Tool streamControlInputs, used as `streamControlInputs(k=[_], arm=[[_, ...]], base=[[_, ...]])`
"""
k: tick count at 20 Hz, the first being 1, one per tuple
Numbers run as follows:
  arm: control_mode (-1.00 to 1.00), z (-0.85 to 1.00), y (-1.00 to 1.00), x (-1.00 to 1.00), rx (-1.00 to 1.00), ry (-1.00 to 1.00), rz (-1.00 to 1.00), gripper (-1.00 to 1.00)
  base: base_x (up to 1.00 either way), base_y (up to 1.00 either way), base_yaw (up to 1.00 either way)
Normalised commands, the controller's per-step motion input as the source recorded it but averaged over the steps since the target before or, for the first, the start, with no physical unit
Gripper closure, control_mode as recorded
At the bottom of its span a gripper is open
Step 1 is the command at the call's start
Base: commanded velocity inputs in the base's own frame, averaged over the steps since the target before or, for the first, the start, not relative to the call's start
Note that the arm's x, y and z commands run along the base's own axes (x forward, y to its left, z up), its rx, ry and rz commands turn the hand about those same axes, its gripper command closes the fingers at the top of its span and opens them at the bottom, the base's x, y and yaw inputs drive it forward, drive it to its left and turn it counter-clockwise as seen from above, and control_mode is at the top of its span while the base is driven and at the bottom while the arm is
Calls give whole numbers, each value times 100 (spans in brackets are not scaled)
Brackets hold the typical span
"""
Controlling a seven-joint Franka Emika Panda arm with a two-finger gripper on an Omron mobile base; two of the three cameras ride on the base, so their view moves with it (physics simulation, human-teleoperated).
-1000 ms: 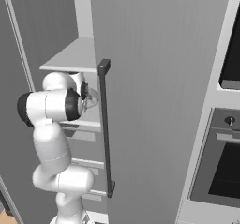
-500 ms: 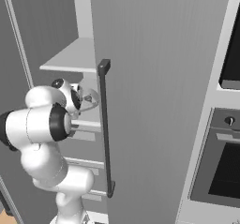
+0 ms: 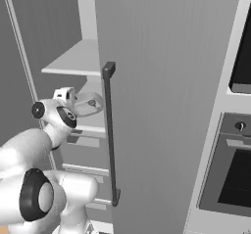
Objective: Take the meat container that has the fish and place it on the second highest rack of the freezer. Then take the vegetable container that has the lemon wedge and sweet potato and place it on the highest rack of the freezer.
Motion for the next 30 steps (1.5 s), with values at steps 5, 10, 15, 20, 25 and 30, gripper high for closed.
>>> streamControlInputs(k=[5,10,15,20,25,30], arm=[[-100,100,-18,-89,15,11,0,-100],[-100,90,-15,-76,13,40,0,-100],[-100,31,0,-100,1,30,-3,-100],[-100,-5,0,-100,1,-9,-12,-100],[-100,-13,-22,-88,2,-18,-7,-100],[-100,-14,-27,-25,1,-5,0,-100]], base=[[0,0,0],[0,0,0],[0,0,0],[0,0,0],[0,0,0],[0,0,0]])
